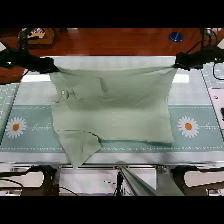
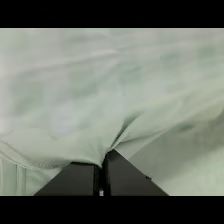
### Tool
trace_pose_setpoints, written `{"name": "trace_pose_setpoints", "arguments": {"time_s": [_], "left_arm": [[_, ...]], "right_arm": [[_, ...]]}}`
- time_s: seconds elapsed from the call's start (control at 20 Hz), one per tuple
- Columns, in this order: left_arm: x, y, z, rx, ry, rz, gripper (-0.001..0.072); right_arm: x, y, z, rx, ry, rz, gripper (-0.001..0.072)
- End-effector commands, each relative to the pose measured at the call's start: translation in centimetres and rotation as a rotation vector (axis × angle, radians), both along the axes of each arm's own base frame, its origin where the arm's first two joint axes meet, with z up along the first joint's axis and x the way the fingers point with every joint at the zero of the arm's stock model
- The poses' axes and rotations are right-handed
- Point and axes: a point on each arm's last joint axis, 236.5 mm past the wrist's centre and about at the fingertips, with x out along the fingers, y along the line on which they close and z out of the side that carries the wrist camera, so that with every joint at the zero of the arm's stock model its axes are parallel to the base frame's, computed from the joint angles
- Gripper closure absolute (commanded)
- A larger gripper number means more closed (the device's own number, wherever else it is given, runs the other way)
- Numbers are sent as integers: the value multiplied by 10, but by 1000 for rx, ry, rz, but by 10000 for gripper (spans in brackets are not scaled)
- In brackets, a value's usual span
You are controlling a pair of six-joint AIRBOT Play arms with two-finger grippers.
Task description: Fold the shirts.
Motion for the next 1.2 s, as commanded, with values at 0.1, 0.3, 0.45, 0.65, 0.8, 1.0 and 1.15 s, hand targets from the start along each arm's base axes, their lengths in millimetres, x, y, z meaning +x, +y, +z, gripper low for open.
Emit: {"name": "trace_pose_setpoints", "arguments": {"time_s": [0.1, 0.3, 0.45, 0.65, 0.8, 1.0, 1.15], "left_arm": [[42, -2, -49, 6, -33, 59, 684], [50, -9, -73, 12, -17, 59, 684], [45, -5, -68, 73, -52, -29, 685], [-9, 5, -66, 158, 115, -129, 685], [-45, 0, -66, 97, 299, -73, 685], [-71, 5, -83, 110, 435, -70, 685], [-84, -2, -102, 94, 531, -85, 685]], "right_arm": [[33, 1, -29, 54, -47, -55, 677], [32, -2, -50, 4, -21, 2, 678], [25, -5, -41, -56, -37, 76, 678], [-21, 5, -13, -23, 76, 109, 678], [-70, 18, -16, 10, 265, 169, 678], [-110, -12, -46, -105, 461, 159, 678], [-129, -20, -72, -127, 555, 138, 678]]}}
